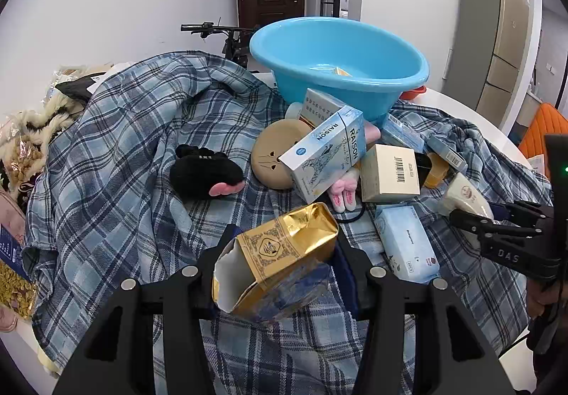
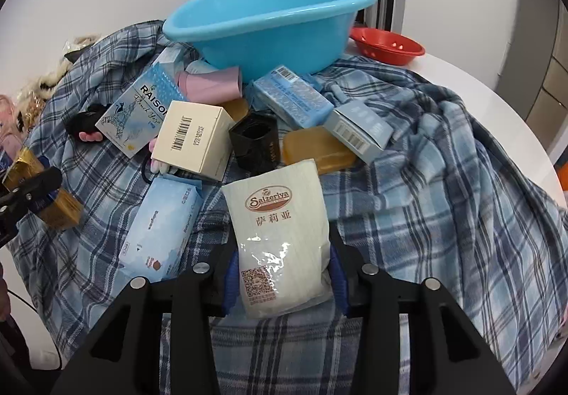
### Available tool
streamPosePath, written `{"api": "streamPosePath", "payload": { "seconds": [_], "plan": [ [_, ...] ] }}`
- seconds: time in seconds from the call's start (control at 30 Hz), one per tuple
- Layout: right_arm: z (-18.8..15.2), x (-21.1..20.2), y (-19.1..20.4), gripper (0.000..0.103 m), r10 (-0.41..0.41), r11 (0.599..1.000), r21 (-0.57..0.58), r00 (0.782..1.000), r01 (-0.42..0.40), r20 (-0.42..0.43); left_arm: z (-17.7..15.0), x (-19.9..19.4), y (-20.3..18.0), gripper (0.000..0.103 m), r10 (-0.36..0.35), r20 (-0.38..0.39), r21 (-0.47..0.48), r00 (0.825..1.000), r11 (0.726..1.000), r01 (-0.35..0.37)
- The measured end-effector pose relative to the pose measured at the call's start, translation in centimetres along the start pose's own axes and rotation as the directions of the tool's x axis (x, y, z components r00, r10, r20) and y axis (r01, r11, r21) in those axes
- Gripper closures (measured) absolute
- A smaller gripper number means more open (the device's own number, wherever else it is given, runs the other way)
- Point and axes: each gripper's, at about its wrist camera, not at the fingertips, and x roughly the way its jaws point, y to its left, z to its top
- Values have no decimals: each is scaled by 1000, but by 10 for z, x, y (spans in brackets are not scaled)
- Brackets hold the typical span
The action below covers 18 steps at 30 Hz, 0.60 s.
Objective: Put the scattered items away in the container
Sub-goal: 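Lift both held items and carry them over the light blue basin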
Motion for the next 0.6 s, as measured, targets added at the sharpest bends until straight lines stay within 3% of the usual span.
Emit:
{"api": "streamPosePath", "payload": {
  "seconds": [0.33,0.5,0.6],
  "plan": [
    [-6,-12,-1,62,-11,1000,21,999,10,39,-2,3,-6,50,-9,-6,11,1000,1000,9],
    [-6,-32,5,62,-47,999,4,989,47,138,-1,0,-6,50,-12,9,8,1000,1000,12],
    [-7,-48,10,62,-62,998,-7,972,65,225,0,-5,-8,50,-15,51,8,999,1000,14]
  ]
}}
